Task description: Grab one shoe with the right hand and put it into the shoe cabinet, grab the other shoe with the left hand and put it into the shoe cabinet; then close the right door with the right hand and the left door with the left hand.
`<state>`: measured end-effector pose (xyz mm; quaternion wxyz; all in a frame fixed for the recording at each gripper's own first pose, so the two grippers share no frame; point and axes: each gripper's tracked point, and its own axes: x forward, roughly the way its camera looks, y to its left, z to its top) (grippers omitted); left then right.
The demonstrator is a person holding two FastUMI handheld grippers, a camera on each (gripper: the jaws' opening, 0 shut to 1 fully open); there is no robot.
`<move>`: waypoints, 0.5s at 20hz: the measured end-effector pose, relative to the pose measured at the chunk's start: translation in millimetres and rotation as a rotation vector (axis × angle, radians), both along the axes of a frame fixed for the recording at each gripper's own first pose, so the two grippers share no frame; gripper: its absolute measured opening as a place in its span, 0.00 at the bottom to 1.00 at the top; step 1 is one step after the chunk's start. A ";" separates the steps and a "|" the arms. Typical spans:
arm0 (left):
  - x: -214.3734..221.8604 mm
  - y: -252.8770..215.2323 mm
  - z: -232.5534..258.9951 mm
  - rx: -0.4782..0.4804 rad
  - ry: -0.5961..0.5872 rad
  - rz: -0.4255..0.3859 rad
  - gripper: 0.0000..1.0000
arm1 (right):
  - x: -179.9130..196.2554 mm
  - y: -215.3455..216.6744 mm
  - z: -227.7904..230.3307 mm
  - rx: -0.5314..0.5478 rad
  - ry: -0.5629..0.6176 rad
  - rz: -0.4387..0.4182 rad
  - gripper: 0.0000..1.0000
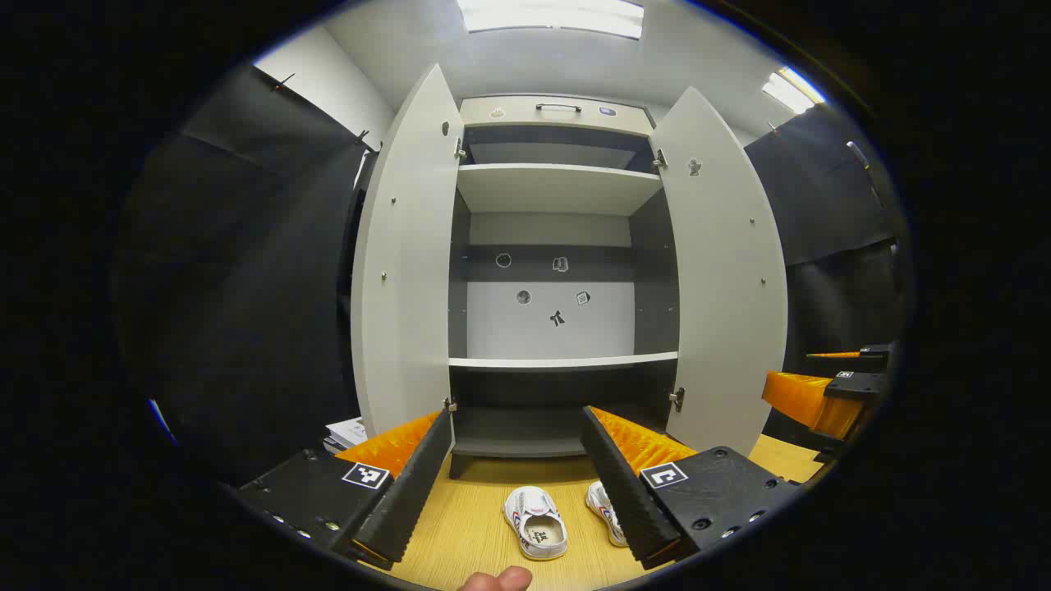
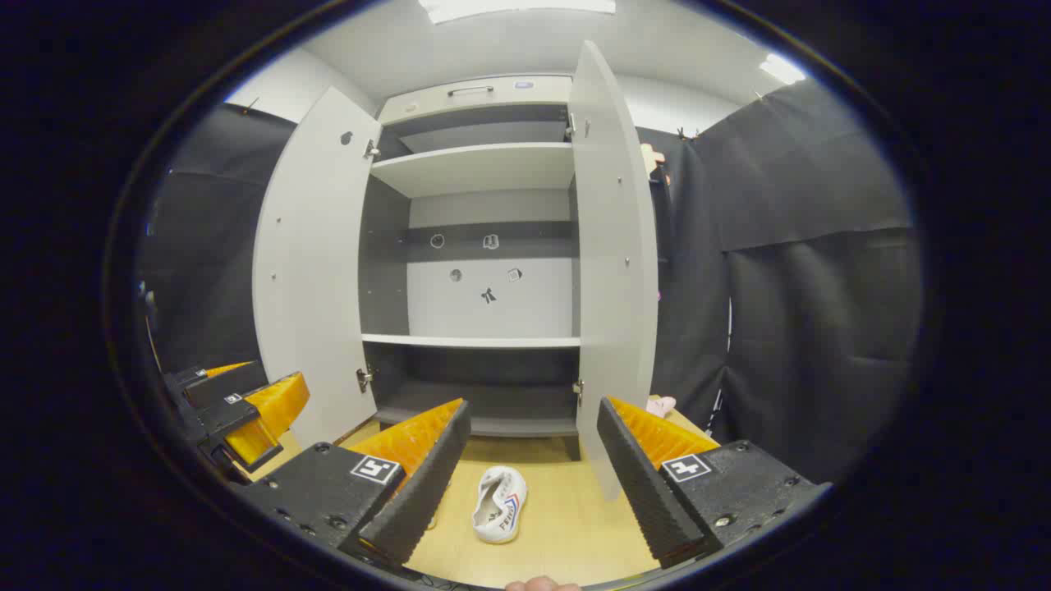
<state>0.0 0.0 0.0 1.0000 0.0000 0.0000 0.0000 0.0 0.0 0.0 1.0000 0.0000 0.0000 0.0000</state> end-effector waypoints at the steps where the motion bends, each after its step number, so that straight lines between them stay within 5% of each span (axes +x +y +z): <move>1: 2.1 0.3 -0.3 0.002 -0.002 -0.003 0.95 | 1.4 0.1 -1.9 0.003 0.007 -0.001 1.00; 10: 8.9 2.9 1.1 0.016 -0.005 -0.014 0.95 | 4.7 -3.7 -6.0 0.000 0.019 -0.029 1.00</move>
